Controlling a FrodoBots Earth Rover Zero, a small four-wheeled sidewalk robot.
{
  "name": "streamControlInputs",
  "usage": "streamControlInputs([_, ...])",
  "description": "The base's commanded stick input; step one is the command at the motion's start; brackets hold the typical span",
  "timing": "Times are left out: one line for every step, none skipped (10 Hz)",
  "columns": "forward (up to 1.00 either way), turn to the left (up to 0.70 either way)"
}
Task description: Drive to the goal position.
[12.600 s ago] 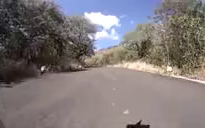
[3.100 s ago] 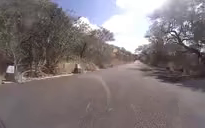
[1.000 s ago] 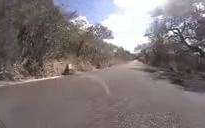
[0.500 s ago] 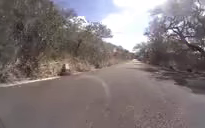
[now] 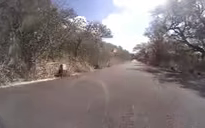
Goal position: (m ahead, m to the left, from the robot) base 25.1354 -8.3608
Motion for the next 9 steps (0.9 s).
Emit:
streamControlInputs([0.50, 0.00])
streamControlInputs([0.50, 0.00])
streamControlInputs([0.50, 0.00])
streamControlInputs([0.50, 0.00])
streamControlInputs([0.50, 0.00])
streamControlInputs([0.50, 0.00])
streamControlInputs([0.50, 0.00])
streamControlInputs([0.50, 0.00])
streamControlInputs([0.50, 0.00])
